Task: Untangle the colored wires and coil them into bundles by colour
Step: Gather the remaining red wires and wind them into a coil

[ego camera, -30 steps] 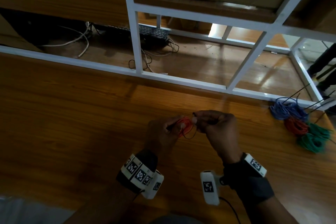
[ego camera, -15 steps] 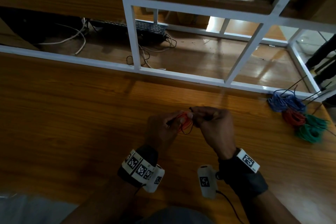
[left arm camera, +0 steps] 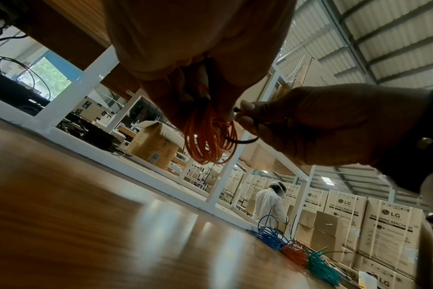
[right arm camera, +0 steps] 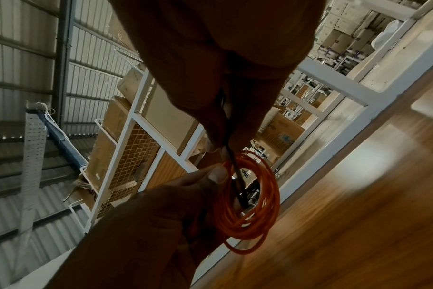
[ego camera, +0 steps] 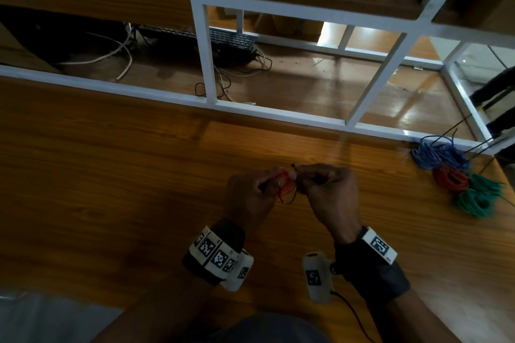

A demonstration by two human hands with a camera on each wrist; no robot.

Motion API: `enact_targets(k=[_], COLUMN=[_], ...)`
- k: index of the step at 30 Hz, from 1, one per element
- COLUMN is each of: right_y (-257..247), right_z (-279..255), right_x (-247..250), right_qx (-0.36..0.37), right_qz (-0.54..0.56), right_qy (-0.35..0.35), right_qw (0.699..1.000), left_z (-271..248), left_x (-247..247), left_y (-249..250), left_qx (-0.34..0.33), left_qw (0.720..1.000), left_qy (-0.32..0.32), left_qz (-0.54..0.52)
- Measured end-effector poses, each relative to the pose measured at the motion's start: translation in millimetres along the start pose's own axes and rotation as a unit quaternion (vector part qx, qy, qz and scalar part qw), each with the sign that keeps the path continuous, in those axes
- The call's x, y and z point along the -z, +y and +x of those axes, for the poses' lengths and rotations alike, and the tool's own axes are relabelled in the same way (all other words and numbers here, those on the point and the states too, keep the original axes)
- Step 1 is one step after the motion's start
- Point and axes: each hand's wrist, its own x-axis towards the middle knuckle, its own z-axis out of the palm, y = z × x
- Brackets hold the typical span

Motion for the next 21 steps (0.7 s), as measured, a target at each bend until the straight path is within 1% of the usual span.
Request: enact_targets(k=[5, 9, 12, 15, 18, 21], right_y=[3, 11, 12, 9, 7, 4], right_z=[-1, 2, 4, 8, 13, 16], right_x=[-2, -4, -4, 2, 11, 15], right_qx=[-0.001, 0.002, 0.021, 0.02, 0.012, 0.047], right_qz=[-0.022, -0.053, -0.077, -0.078, -0.074, -0.125], right_qy=[-0.013, -0.028, -0.046, -0.078, -0.075, -0.076], right_qw=[1.0, 0.998, 0.996, 0.994, 0.994, 0.988], left_z=[1, 2, 3, 4, 2, 1], left_x=[2, 2, 2, 5, 6, 3], left_y=[1, 3, 3, 2, 0, 1], left_qx=[-0.016, 0.01, -0.006, -0.018, -0.03, -0.038], left_qw=[1.0, 1.0, 0.999, 0.999, 0.998, 0.998], left_qy=[-0.001, -0.003, -0.007, -0.021, -0.039, -0.045], left_qz=[0.026, 0.023, 0.033, 0.044, 0.033, 0.015])
